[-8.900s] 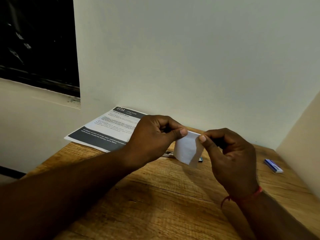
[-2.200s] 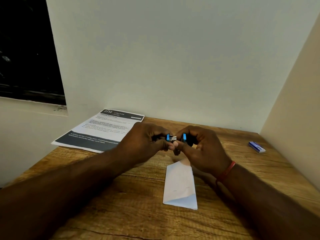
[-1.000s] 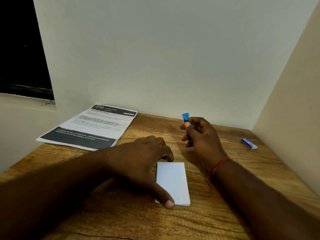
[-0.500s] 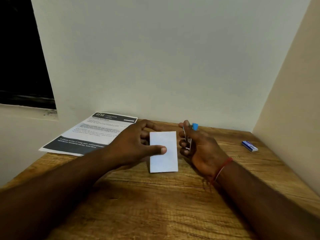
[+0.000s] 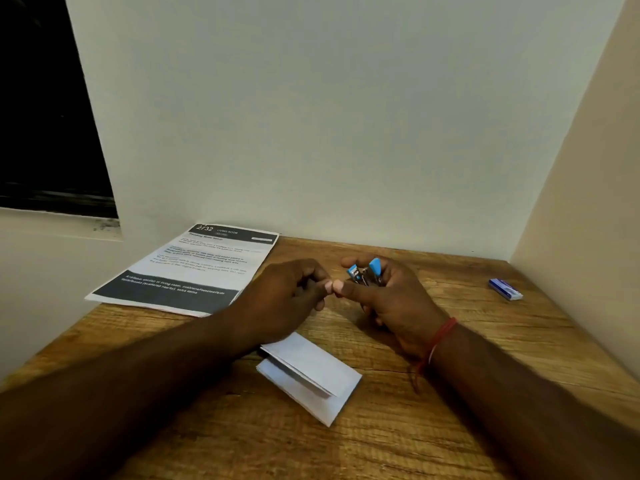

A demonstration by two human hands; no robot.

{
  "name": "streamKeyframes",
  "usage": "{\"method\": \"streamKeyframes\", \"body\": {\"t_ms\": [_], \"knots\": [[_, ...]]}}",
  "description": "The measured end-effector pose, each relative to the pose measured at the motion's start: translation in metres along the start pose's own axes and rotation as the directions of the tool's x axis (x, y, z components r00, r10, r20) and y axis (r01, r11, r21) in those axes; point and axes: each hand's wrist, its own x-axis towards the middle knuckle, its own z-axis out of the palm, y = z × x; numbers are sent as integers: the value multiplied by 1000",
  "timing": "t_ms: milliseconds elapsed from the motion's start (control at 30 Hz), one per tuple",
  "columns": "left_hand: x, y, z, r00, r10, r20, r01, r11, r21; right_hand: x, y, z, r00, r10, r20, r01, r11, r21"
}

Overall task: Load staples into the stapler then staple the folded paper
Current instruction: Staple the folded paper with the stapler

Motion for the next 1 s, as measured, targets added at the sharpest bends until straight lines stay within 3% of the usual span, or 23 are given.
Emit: {"method": "streamKeyframes", "body": {"t_ms": [133,233,300,367,467,567,633,767,1000], "knots": [[0,9,-13,963,-48,266,40,999,33,-3,-5,0,1000,21,-5,-22,999,-35],[-3,26,-42,824,-95,558,-11,983,184,-2,-6,-2,998,52,-38,-56,994,-89],[-2,27,-48,762,-162,627,-90,932,350,0,-5,-3,996,70,-55,-74,995,-74],[2,20,-41,751,-218,623,-111,889,444,1,-5,-2,995,86,-58,-90,994,-65],[3,21,-35,725,-245,644,-102,886,453,0,-5,-2,994,99,-52,-103,992,-78],[-4,28,-40,747,-216,629,-150,866,477,-4,-8,-1,997,72,-14,-73,996,-54],[-3,26,-36,814,-135,564,-128,907,401,-6,-11,-2,999,47,19,-46,998,-43],[3,16,-31,960,-56,274,-8,974,227,-9,-11,1,994,34,107,-31,999,-34],[1,12,-20,991,-102,92,100,995,26,-7,-11,-4,998,-13,65,18,997,-76]]}}
